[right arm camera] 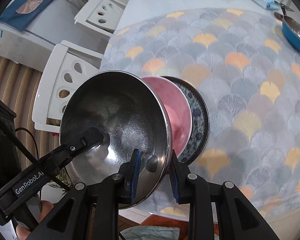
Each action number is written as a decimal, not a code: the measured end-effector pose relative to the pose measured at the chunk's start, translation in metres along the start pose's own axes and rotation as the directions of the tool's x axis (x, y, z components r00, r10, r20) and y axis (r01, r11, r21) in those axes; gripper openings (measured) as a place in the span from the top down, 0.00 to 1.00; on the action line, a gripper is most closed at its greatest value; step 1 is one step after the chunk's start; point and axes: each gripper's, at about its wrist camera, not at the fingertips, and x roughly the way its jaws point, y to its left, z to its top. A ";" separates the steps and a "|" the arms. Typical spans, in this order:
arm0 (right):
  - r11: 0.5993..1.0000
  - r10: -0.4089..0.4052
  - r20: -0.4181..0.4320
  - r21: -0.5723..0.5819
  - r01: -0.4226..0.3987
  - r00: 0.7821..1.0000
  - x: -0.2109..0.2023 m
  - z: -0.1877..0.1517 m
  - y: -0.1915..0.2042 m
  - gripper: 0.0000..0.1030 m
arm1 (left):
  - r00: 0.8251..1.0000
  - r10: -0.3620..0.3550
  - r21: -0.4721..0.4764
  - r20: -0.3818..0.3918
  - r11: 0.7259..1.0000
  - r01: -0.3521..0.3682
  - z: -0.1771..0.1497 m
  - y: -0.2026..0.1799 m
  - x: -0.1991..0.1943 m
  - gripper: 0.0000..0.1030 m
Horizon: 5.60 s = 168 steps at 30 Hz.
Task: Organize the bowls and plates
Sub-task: 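Lower the red steel bowl into the pink bowl on the plates, then open both tools and move them to the blue steel bowl, then close both tools on the blue steel bowl rim and lift it, then lower the blue steel bowl into the red steel bowl on the stack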
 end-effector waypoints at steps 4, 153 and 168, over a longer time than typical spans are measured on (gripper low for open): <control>0.999 -0.001 -0.007 0.032 0.001 1.000 0.006 -0.002 -0.004 0.74 | 1.000 0.026 0.047 0.000 0.999 -0.026 -0.002 -0.003 0.006 0.84; 0.999 0.036 0.025 -0.006 -0.035 0.999 -0.023 0.027 -0.020 0.73 | 0.994 0.099 0.057 0.048 0.993 -0.101 0.006 -0.049 -0.012 0.88; 0.996 -0.091 -0.026 -0.013 0.091 0.995 0.006 0.016 -0.020 0.73 | 0.996 0.094 0.058 0.012 0.994 -0.094 -0.011 -0.032 0.007 0.87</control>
